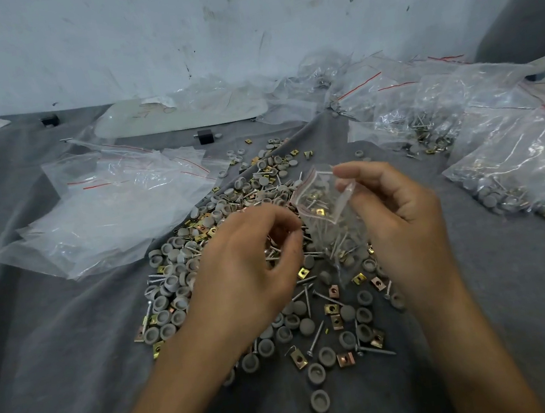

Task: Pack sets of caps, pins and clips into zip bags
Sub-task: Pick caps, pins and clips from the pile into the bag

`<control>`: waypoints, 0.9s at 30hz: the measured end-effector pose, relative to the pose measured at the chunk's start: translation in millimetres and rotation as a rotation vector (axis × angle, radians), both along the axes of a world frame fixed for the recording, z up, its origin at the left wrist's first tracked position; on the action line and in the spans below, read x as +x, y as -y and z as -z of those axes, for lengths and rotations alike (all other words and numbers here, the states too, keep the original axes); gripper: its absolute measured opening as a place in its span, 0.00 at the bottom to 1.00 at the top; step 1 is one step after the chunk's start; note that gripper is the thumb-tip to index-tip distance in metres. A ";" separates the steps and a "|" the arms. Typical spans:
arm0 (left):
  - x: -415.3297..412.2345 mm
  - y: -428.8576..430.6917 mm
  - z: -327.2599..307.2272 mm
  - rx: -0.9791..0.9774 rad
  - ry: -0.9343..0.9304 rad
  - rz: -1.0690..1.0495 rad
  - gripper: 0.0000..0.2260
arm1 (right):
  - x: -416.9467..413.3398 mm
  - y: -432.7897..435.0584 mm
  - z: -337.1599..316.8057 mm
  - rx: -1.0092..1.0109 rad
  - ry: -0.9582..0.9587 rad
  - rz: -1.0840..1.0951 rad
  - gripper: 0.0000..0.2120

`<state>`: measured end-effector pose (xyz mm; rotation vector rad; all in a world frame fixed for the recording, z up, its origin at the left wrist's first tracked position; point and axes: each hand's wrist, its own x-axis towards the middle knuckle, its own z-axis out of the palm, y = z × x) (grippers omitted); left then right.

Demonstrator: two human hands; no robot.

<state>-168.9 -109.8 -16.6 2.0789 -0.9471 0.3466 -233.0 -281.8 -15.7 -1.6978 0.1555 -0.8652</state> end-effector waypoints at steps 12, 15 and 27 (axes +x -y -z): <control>1.0 3.2 18.5 0.715 0.017 -0.017 0.19 | 1.8 -0.1 1.1 -0.026 -0.008 -0.023 0.13; -3.0 6.2 18.8 0.732 0.019 -0.008 0.18 | 2.5 0.2 1.8 -0.019 -0.007 -0.032 0.14; -10.3 17.3 20.4 0.785 0.018 -0.014 0.13 | 1.3 0.0 3.1 -0.035 -0.036 -0.032 0.14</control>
